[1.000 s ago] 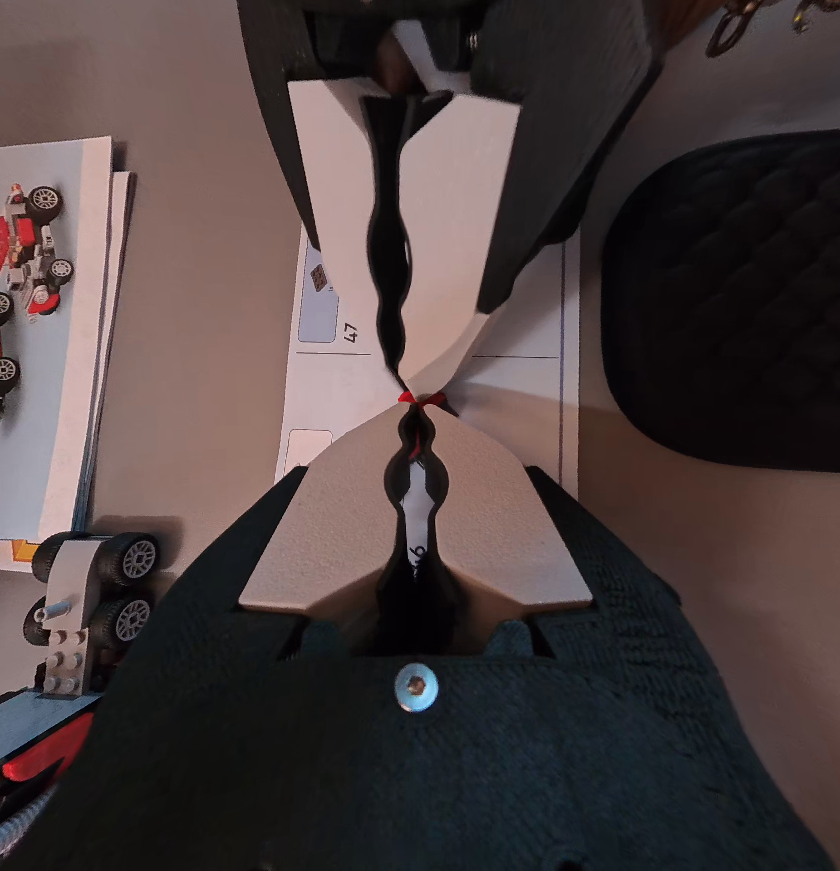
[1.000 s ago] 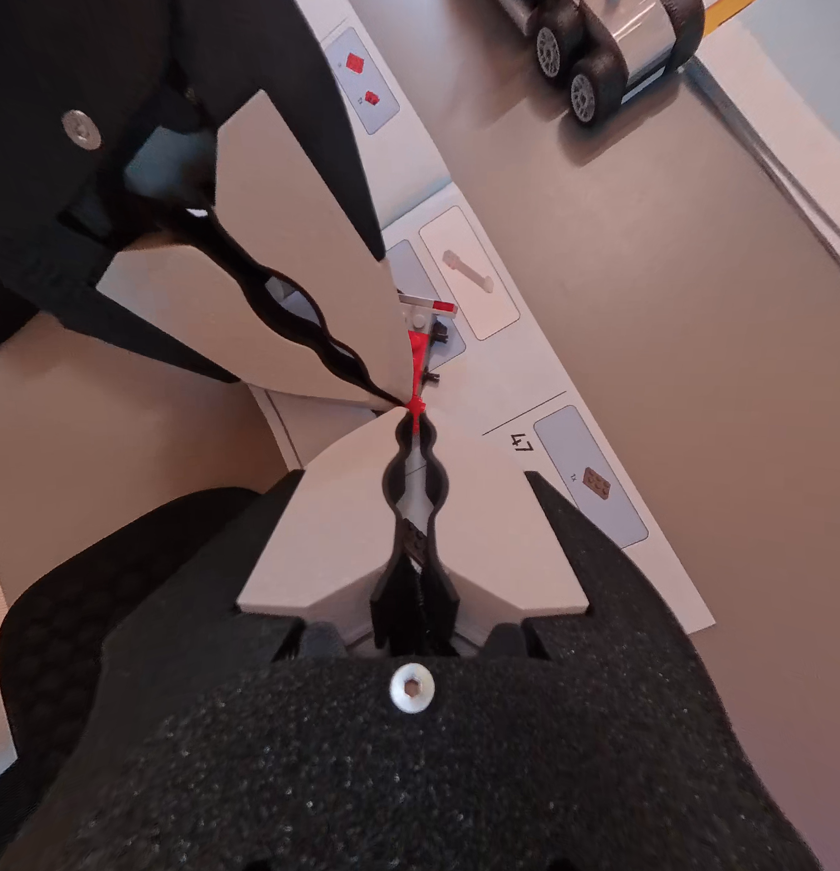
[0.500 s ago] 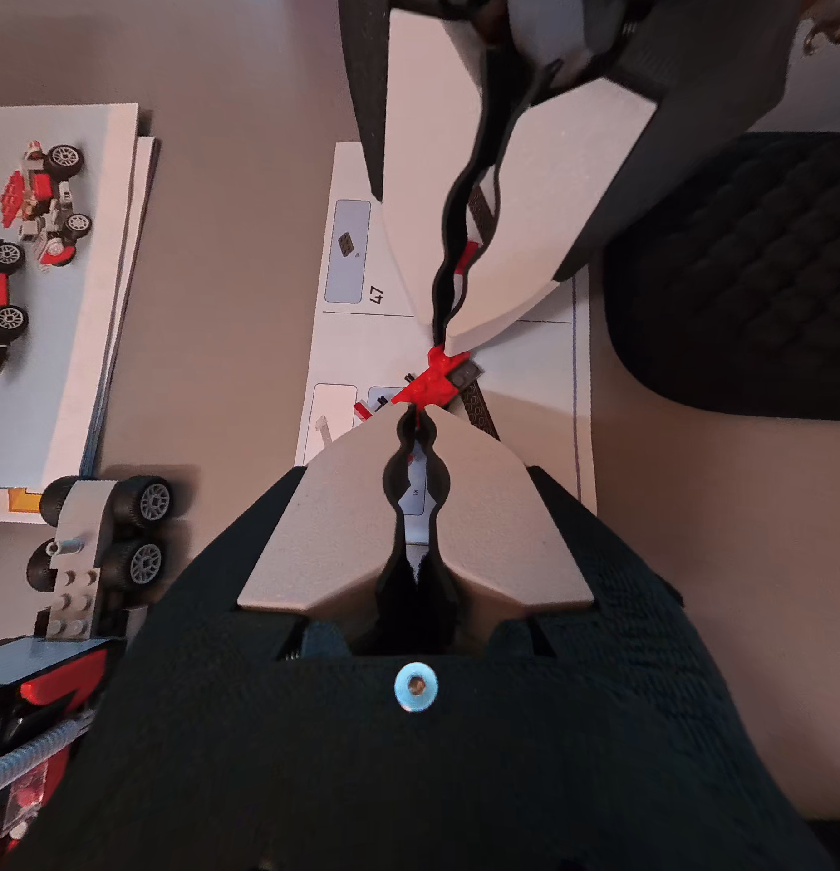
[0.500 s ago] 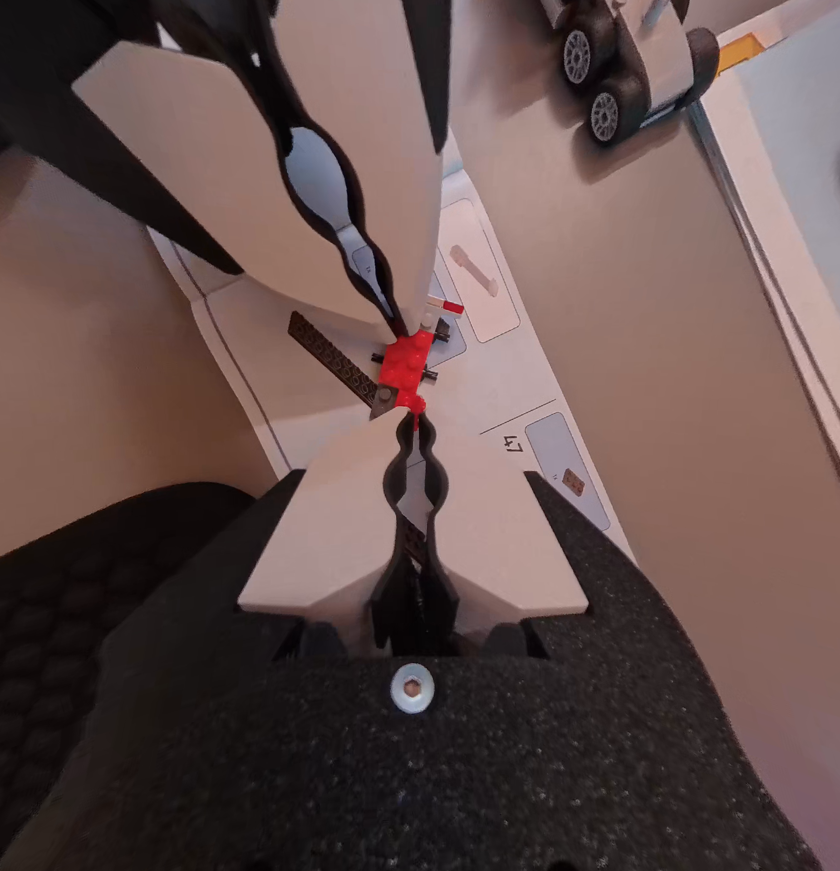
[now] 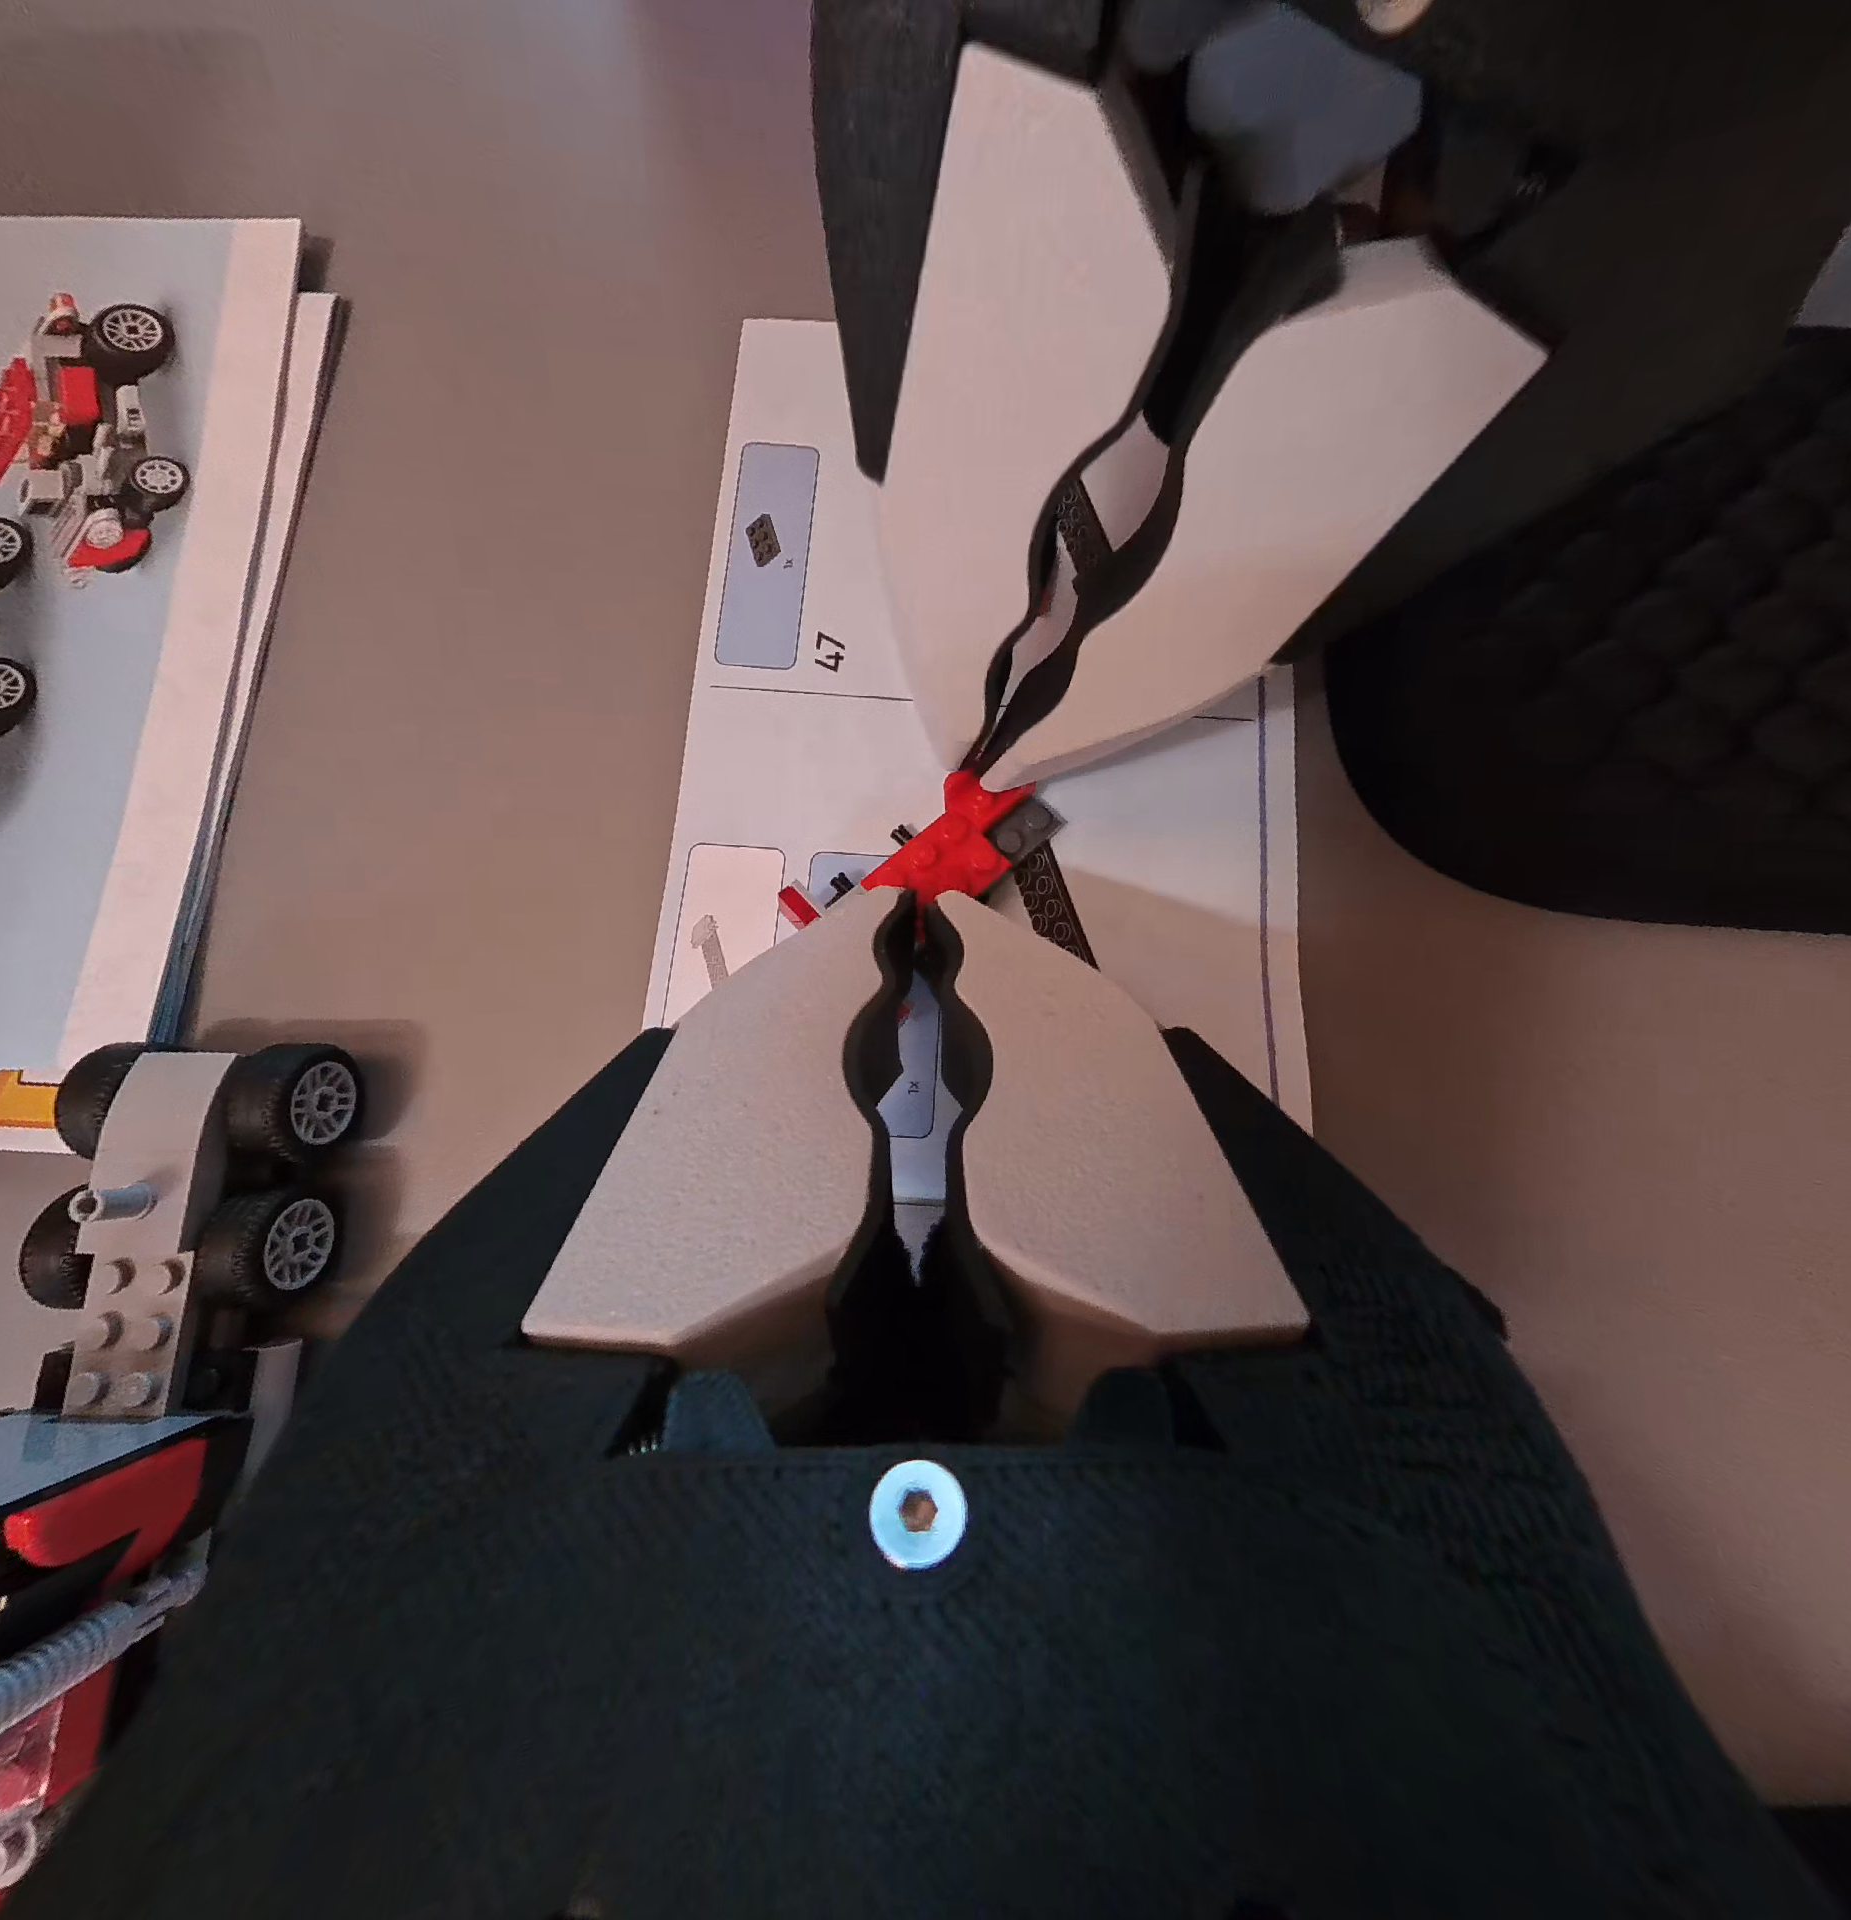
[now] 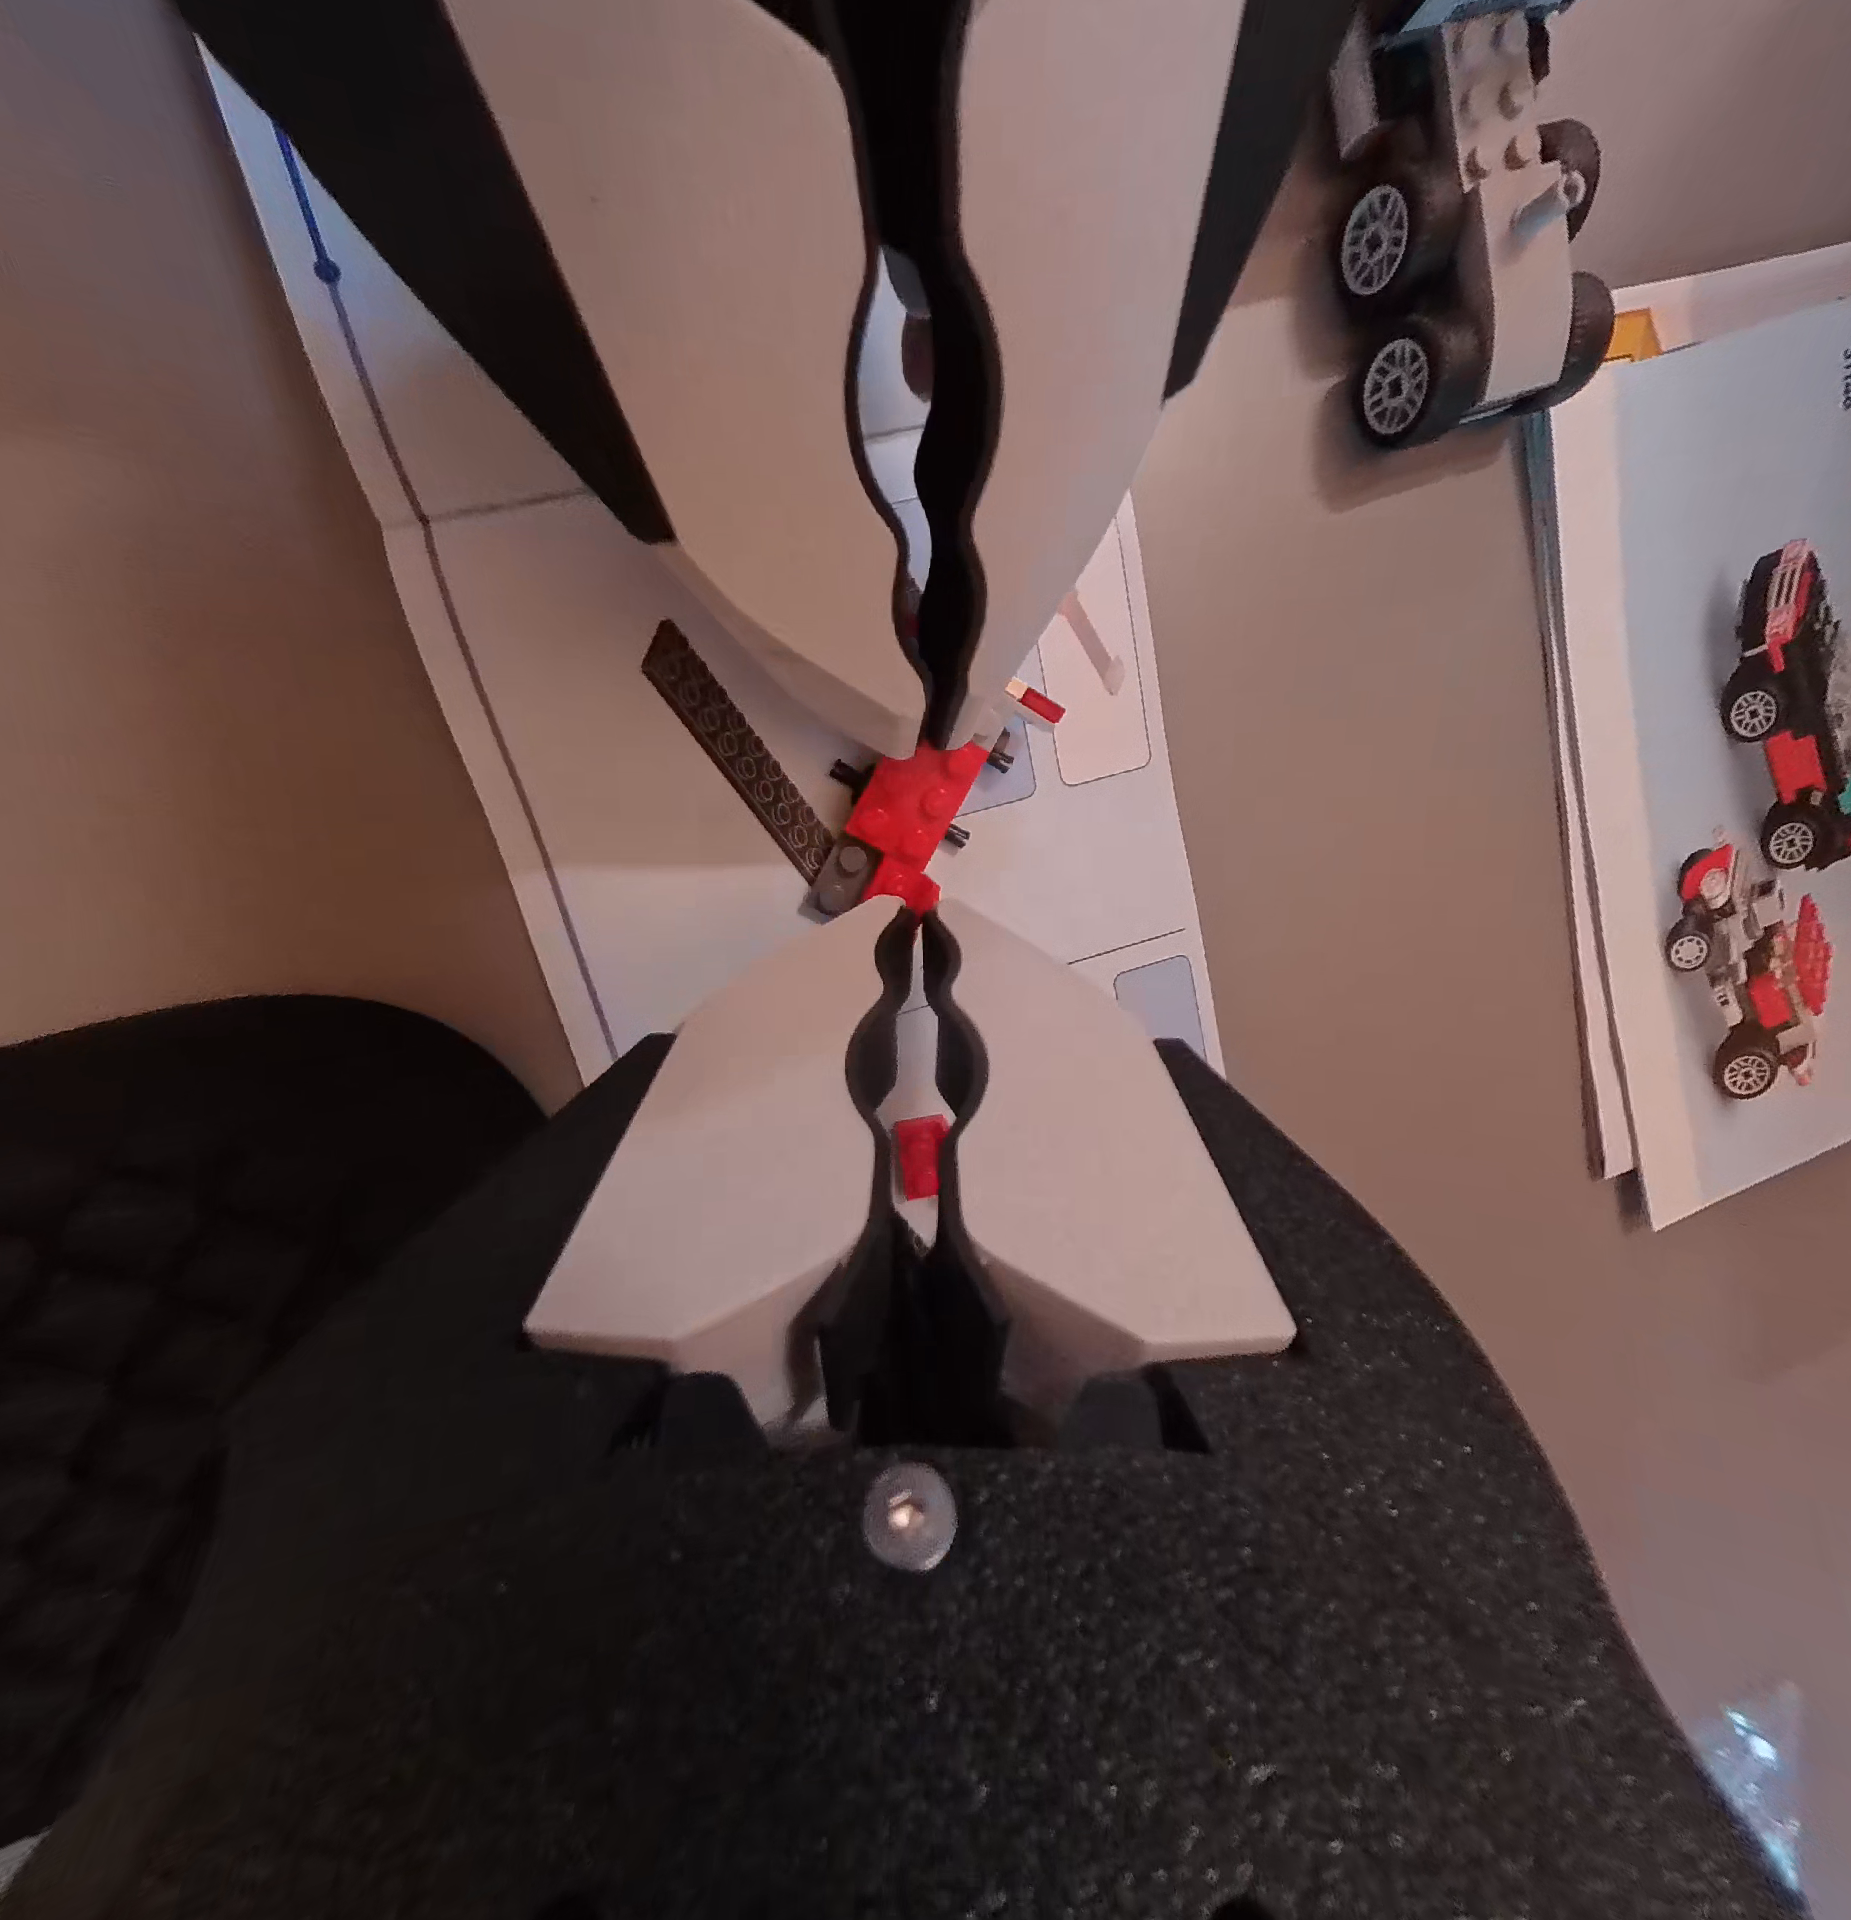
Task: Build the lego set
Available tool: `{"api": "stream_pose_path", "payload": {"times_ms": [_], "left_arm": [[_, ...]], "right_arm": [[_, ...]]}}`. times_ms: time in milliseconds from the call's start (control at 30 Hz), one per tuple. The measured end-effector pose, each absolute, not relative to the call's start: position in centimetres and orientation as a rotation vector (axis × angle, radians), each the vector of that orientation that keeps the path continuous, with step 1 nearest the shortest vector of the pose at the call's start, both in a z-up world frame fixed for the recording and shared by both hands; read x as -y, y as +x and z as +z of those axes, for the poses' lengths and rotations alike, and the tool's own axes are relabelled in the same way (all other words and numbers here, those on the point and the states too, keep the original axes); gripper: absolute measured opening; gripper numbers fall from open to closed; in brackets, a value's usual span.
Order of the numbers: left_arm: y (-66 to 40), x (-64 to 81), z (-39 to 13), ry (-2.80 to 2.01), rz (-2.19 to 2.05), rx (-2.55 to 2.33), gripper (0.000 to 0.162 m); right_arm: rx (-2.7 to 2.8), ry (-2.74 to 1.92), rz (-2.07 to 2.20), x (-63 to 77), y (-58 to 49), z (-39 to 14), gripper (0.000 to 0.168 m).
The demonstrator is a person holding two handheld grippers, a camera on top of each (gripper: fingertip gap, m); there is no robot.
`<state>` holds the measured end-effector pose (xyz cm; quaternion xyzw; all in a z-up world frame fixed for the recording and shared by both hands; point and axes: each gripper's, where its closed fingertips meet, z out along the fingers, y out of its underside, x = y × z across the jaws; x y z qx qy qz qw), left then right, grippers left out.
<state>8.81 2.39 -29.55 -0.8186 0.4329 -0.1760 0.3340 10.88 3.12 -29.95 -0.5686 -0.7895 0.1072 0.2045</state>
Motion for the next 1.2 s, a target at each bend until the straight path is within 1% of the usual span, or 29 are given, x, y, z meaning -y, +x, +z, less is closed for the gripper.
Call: {"api": "stream_pose_path", "payload": {"times_ms": [333,600,667,733,867,1000,1100,1133,1200], "left_arm": [[8.6,-2.4,-29.6,-2.137,-0.465,-1.128,0.002],[8.5,-2.3,-29.6,-2.135,-0.461,-1.127,0.002],[8.5,-2.3,-29.6,-2.127,-0.447,-1.137,0.002],[8.5,-2.4,-29.6,-2.125,-0.423,-1.143,0.003],[8.3,-2.4,-29.7,-2.13,-0.401,-1.143,0.003],[8.2,-2.4,-29.8,-2.134,-0.381,-1.144,0.003],[8.3,-2.5,-29.7,-2.129,-0.355,-1.156,0.002],[8.3,-2.4,-29.7,-2.128,-0.349,-1.158,0.002],[8.4,-2.4,-29.7,-2.123,-0.344,-1.158,0.002]], "right_arm": [[2.246,-1.498,0.001,-3.1,10.6,-29.9,0.002],[2.214,-1.402,-0.033,-2.8,10.5,-29.8,0.002],[2.179,-1.407,0.061,-2.8,10.5,-29.8,0.002],[2.076,-1.493,0.269,-2.9,10.4,-29.7,0.002],[1.873,-1.683,0.674,-3.1,10.3,-29.5,0.01],[1.753,-1.892,1.015,-2.7,10.9,-29.6,0.014],[1.636,-2.007,1.292,-2.1,10.5,-29.1,0.012],[1.612,-2.041,1.338,-2.0,10.5,-29.2,0.012],[1.608,-2.078,1.338,-2.1,10.5,-29.7,0.006]]}}
